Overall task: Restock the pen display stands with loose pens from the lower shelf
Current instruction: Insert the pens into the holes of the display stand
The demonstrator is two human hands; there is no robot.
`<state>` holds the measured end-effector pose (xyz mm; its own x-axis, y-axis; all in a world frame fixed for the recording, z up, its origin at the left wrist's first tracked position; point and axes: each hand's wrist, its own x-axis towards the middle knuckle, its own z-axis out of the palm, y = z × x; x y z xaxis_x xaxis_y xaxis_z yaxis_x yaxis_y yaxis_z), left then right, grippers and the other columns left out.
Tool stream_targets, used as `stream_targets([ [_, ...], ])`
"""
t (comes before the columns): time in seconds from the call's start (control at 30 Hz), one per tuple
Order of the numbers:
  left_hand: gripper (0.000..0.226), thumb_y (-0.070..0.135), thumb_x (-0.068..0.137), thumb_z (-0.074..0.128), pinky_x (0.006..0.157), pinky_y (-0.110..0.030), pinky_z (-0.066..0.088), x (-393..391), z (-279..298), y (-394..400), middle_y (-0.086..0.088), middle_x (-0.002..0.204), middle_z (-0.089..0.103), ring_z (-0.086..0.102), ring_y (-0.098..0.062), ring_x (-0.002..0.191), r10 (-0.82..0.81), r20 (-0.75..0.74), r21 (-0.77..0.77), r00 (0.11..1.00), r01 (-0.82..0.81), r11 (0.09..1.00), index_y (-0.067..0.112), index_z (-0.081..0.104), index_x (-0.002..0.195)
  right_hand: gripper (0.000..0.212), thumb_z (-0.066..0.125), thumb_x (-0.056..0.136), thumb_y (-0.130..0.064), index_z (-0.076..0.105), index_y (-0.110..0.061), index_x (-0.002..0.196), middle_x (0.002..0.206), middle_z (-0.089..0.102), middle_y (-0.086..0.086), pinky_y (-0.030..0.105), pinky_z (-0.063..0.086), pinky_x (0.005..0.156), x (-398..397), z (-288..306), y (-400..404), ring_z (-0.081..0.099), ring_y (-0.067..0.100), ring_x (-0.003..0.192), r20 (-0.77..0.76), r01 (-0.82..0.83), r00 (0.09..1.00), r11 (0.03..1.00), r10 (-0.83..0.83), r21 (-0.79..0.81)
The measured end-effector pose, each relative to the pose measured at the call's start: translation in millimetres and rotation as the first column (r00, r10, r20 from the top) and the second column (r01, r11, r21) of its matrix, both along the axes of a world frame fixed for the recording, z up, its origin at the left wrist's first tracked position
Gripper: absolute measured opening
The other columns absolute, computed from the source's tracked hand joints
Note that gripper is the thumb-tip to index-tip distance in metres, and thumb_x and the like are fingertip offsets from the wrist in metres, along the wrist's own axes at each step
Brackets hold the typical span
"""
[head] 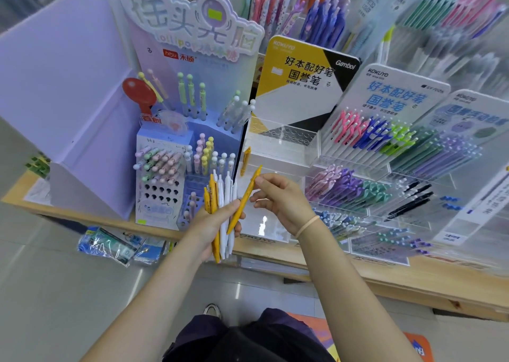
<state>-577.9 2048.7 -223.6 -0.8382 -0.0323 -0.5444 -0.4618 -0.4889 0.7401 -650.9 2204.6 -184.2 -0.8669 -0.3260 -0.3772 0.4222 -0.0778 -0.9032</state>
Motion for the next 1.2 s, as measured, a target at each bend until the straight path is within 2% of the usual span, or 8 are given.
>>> stream_targets([
  [0.1, 0.015, 0.021, 0.093, 0.068, 0.055, -0.031, 0.053, -4.8, 6.9, 3.9, -0.011, 0.076, 0.071, 0.061, -0.019, 0.055, 0.014, -0.005, -0.016, 1.000, -0.014, 1.000, 0.006, 0.072, 0.093, 0.010, 0.060, 0.096, -0.007, 0.064, 0.000, 0.102, 0.083, 0.067, 0.011, 0.028, 0.056, 0.064, -1.3, 6.1, 2.5, 0.066, 0.021, 0.066, -0.037, 0.001, 0.999, 1.000, -0.002, -0.005],
  [0.17, 0.016, 0.022, 0.091, 0.071, 0.060, -0.033, 0.053, -8.8, 9.3, 5.8, -0.012, 0.078, 0.072, 0.062, -0.021, 0.056, 0.038, 0.004, -0.036, 0.999, -0.038, 0.999, 0.007, 0.073, 0.090, 0.011, 0.062, 0.095, -0.006, 0.064, 0.001, 0.103, 0.081, 0.068, 0.012, 0.028, 0.056, 0.063, -5.0, 10.1, 3.5, 0.066, 0.021, 0.065, -0.094, 0.046, 0.995, 0.999, -0.044, 0.024],
  [0.33, 0.023, 0.025, 0.089, 0.073, 0.062, -0.033, 0.053, -11.7, 5.4, 0.9, -0.009, 0.081, 0.074, 0.064, -0.021, 0.060, 0.104, 0.045, -0.054, 0.994, -0.102, 0.993, 0.006, 0.070, 0.102, 0.013, 0.062, 0.094, 0.000, 0.061, 0.001, 0.106, 0.090, 0.067, 0.016, 0.031, 0.060, 0.070, -25.1, 24.4, 10.2, 0.067, 0.025, 0.076, -0.384, 0.330, 0.881, 0.941, -0.278, 0.074],
  [0.43, 0.023, 0.026, 0.089, 0.073, 0.062, -0.034, 0.053, -11.4, 5.0, -1.6, -0.009, 0.083, 0.075, 0.064, -0.020, 0.061, 0.094, 0.057, -0.054, 0.994, -0.091, 0.994, 0.006, 0.071, 0.101, 0.015, 0.062, 0.093, 0.000, 0.062, -0.013, 0.101, 0.096, 0.068, 0.011, 0.036, 0.060, 0.079, -34.2, 22.7, 8.4, 0.069, 0.029, 0.090, -0.514, 0.366, 0.823, 0.918, -0.244, 0.150],
  [0.53, 0.026, 0.027, 0.088, 0.074, 0.065, -0.035, 0.053, -15.9, 7.3, -2.3, -0.010, 0.084, 0.075, 0.064, -0.021, 0.062, 0.086, 0.053, -0.044, 0.995, -0.084, 0.995, 0.005, 0.071, 0.102, 0.020, 0.064, 0.093, -0.004, 0.062, -0.023, 0.099, 0.095, 0.070, 0.004, 0.044, 0.059, 0.085, -42.3, 8.6, -0.3, 0.070, 0.023, 0.090, -0.576, 0.365, 0.803, 0.889, -0.152, 0.275],
  [0.73, 0.033, 0.027, 0.089, 0.073, 0.063, -0.034, 0.054, -19.4, 7.5, -7.2, -0.010, 0.083, 0.074, 0.063, -0.021, 0.061, 0.075, 0.041, -0.042, 0.996, -0.073, 0.996, 0.003, 0.068, 0.111, 0.012, 0.064, 0.092, -0.006, 0.065, -0.015, 0.101, 0.088, 0.070, -0.001, 0.046, 0.056, 0.085, -54.2, -13.9, -9.7, 0.069, 0.019, 0.086, -0.601, 0.345, 0.798, 0.840, -0.028, 0.418],
  [1.03, 0.029, 0.027, 0.091, 0.072, 0.058, -0.032, 0.053, -18.4, 7.2, -10.6, -0.008, 0.080, 0.072, 0.062, -0.020, 0.060, 0.045, 0.050, -0.032, 0.998, -0.043, 0.999, 0.002, 0.068, 0.105, 0.017, 0.066, 0.093, -0.009, 0.067, -0.006, 0.109, 0.096, 0.073, 0.010, 0.041, 0.056, 0.087, -60.9, -23.4, -15.2, 0.069, 0.024, 0.089, -0.593, 0.339, 0.803, 0.765, 0.068, 0.547],
  [1.2, 0.024, 0.026, 0.092, 0.070, 0.055, -0.031, 0.053, -18.6, 9.7, -12.1, -0.007, 0.079, 0.072, 0.062, -0.019, 0.058, 0.047, 0.048, -0.009, 0.998, -0.047, 0.999, 0.004, 0.069, 0.103, 0.012, 0.067, 0.092, -0.011, 0.071, -0.008, 0.103, 0.091, 0.074, 0.010, 0.047, 0.057, 0.081, -61.1, -35.3, -21.9, 0.070, 0.027, 0.084, -0.535, 0.316, 0.843, 0.756, 0.053, 0.573],
])
